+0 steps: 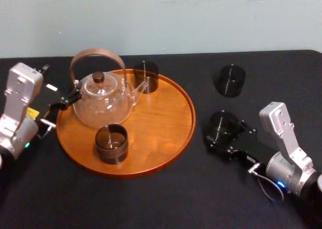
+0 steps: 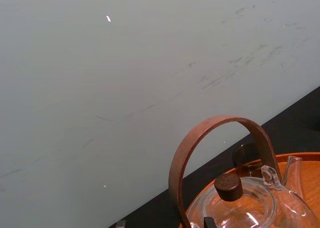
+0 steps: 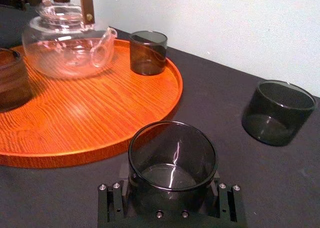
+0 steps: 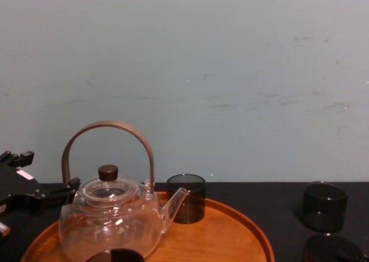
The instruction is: Pick up the glass from the table and place it on the tray.
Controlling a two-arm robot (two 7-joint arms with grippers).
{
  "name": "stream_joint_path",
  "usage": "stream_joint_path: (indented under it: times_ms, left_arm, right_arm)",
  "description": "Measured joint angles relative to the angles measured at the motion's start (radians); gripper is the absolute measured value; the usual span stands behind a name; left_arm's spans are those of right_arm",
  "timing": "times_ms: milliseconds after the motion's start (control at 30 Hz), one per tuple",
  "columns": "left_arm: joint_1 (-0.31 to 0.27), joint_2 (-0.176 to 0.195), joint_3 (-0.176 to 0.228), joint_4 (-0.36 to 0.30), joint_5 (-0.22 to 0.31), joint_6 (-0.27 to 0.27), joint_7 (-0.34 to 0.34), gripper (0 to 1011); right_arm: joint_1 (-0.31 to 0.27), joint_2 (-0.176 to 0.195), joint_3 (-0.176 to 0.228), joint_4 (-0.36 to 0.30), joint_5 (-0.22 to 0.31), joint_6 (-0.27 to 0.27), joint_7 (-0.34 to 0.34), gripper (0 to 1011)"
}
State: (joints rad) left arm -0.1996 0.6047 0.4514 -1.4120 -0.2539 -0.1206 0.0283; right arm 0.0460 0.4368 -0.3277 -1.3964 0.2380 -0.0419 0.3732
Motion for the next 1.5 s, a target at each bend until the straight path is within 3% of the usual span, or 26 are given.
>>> stream_joint_path:
  times_ms: [300,833,1500]
  left_arm:
    - [0.0,0.0,0.0,0.0,0.0,0.0,0.0,1009]
    - [0.0,0.0,0.0,0.0,0.0,0.0,0.0,1010]
    - [0.0,0.0,0.0,0.0,0.0,0.0,0.0,1009]
  right_arm:
    - [0.016,-0.002,0.001,-0.056,-0.006,0.055,0.023,908]
    - [0.057,-0.014,-0.029,-0.127,-0.04,0.105,0.029,908]
    - [0.108,-0.062,-0.092,-0.1,-0.085,0.114,0.034,908]
